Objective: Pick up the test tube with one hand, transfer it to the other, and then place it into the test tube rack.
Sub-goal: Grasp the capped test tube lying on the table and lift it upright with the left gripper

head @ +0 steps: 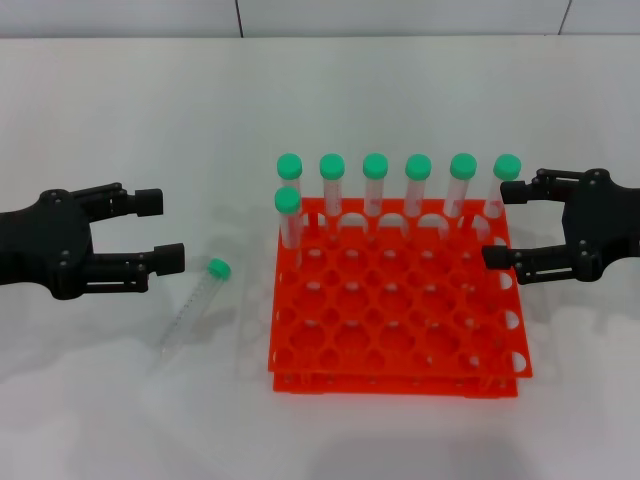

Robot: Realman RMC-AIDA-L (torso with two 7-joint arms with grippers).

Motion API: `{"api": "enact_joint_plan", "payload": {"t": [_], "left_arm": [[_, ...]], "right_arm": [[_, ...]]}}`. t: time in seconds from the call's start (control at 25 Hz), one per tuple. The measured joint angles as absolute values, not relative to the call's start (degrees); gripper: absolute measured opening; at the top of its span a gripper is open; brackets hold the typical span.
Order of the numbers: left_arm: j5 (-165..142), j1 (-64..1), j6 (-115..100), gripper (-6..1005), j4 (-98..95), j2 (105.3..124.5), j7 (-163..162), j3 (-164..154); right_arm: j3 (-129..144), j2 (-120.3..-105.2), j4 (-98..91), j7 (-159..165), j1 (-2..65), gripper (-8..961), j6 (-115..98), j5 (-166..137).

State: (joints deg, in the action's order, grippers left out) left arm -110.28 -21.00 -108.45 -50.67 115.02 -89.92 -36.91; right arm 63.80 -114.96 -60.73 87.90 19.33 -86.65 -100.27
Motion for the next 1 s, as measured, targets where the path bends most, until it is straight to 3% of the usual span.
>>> {"api": "enact_joint_plan", "payload": {"t": [0.64,0.8,1.0], "left_arm": [[-110.3,-21.4,-108.4,889,-50.8,115.0,-89.8,-36.9],[-111.4,-22.1,-108.3,889,-50.8,114.47,-90.7,-36.9],[-120.9,-26.3,-108.1,889,-50.9,112.47,-99.6,-36.6]], "right_arm": [[63.8,-115.04,-60.8,87.9,19.4,860,-86.6,-100.1],[63.8,-115.04,-60.9,87.9,19.4,859,-86.4,-99.6],[63.8,-115.04,-61.0,87.9,19.4,858,-86.4,-98.3]]}}
